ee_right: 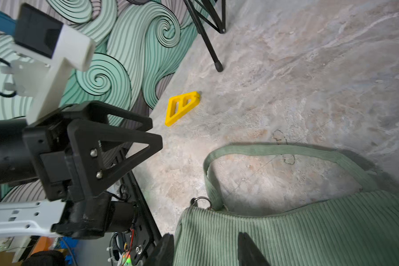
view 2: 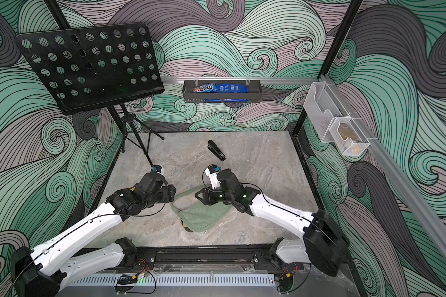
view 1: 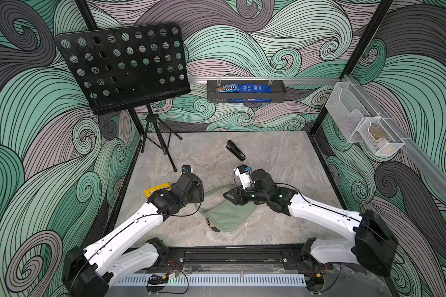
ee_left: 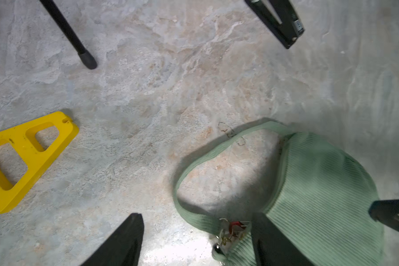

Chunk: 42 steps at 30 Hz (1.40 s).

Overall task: Remove the decoration from the bag
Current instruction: Pick up the bag from the center of the board.

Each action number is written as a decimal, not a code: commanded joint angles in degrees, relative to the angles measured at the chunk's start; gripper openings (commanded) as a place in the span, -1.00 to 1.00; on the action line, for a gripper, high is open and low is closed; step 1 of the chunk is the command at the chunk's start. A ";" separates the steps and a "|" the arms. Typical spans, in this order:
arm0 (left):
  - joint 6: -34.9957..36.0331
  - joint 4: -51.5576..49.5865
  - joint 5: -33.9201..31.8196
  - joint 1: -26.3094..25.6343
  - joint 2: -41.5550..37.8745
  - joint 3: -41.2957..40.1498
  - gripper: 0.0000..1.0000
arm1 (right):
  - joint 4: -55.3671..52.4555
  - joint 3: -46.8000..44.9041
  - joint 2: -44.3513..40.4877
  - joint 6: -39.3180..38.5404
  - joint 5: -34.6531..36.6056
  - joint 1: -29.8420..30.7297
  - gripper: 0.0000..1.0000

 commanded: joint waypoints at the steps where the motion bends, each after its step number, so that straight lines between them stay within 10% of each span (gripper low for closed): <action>1: -2.40 -1.23 -0.99 1.91 6.37 -1.16 0.53 | -1.91 1.32 0.98 1.37 2.44 0.56 0.07; 15: -1.91 -0.27 4.67 3.38 26.69 2.28 0.30 | -1.58 -0.51 -3.51 1.16 3.75 0.57 0.14; 22: -1.25 0.70 6.57 3.83 29.94 2.86 -0.14 | -2.87 -0.79 -6.31 1.05 4.83 0.50 0.13; 27: -0.93 -0.70 6.61 3.72 27.26 3.53 -1.00 | -0.84 -2.14 -9.37 -0.94 1.87 0.48 0.08; 42: -0.52 -13.86 11.73 -1.13 6.24 25.62 -1.00 | 17.21 -9.60 -23.86 -12.85 -9.44 0.48 0.25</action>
